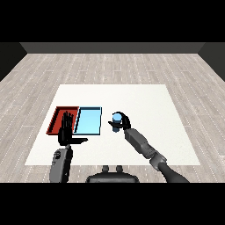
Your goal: Pick the blue can and put it in the blue box
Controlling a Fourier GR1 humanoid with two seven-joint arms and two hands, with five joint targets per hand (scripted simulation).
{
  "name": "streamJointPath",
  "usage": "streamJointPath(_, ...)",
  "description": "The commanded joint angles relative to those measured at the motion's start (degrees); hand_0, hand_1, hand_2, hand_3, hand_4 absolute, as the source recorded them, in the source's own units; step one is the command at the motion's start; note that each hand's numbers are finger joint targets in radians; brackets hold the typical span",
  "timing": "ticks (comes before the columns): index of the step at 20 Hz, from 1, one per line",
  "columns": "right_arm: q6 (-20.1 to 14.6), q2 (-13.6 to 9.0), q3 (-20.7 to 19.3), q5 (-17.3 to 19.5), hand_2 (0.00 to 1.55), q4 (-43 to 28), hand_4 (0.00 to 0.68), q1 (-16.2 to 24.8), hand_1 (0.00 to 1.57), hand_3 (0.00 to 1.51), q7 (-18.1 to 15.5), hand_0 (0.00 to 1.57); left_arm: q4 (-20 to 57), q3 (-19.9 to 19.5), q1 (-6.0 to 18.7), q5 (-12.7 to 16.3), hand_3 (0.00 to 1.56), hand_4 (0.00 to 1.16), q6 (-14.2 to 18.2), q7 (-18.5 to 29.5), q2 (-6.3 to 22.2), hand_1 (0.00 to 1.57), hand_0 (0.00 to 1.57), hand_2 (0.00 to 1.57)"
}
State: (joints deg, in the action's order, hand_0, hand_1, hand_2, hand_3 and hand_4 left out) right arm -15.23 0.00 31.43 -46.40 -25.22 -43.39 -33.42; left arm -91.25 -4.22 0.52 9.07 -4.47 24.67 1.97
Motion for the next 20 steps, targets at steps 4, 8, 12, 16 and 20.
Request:
streamJointPath(4, -7.26, -0.12, -0.64, 4.07, 1.49, -4.88, 0.68, 0.25, 1.55, 1.44, 4.81, 1.55, 1.41, 0.14, 2.33, -0.01, 0.0, 0.0, 0.24, -0.27, -0.19, 0.0, 0.0, 0.0)
streamJointPath(8, -8.3, -0.38, -0.17, 7.1, 1.47, -11.62, 0.659, 1.63, 1.52, 1.42, 5.09, 1.52, 5.25, 0.72, 1.5, -0.63, 0.0, 0.0, -1.75, 2.92, -0.09, 0.0, 0.0, 0.0)
streamJointPath(12, -6.89, -0.04, 0.78, 5.5, 1.45, -5.78, 0.652, -2.01, 1.49, 1.41, 0.4, 1.49, 7.25, 3.77, 3.48, -4.88, 0.0, 0.0, 1.18, 3.4, -1.86, 0.0, 0.0, 0.0)
streamJointPath(16, -4.63, -2.37, -4.43, 9.2, 1.45, -10.02, 0.646, -2.03, 1.48, 1.41, 2.26, 1.48, 4.87, 5.67, 1.76, -3.55, 0.0, 0.0, 0.18, -1.84, -1.89, 0.0, 0.0, 0.0)
streamJointPath(20, -6.11, -1.94, -2.96, 12.82, 1.44, -16.3, 0.651, -2.04, 1.47, 1.41, 3.7, 1.47, 9.5, 8.98, 6.29, -3.51, 0.0, 0.0, 4.6, -1.44, -1.93, 0.0, 0.0, 0.0)
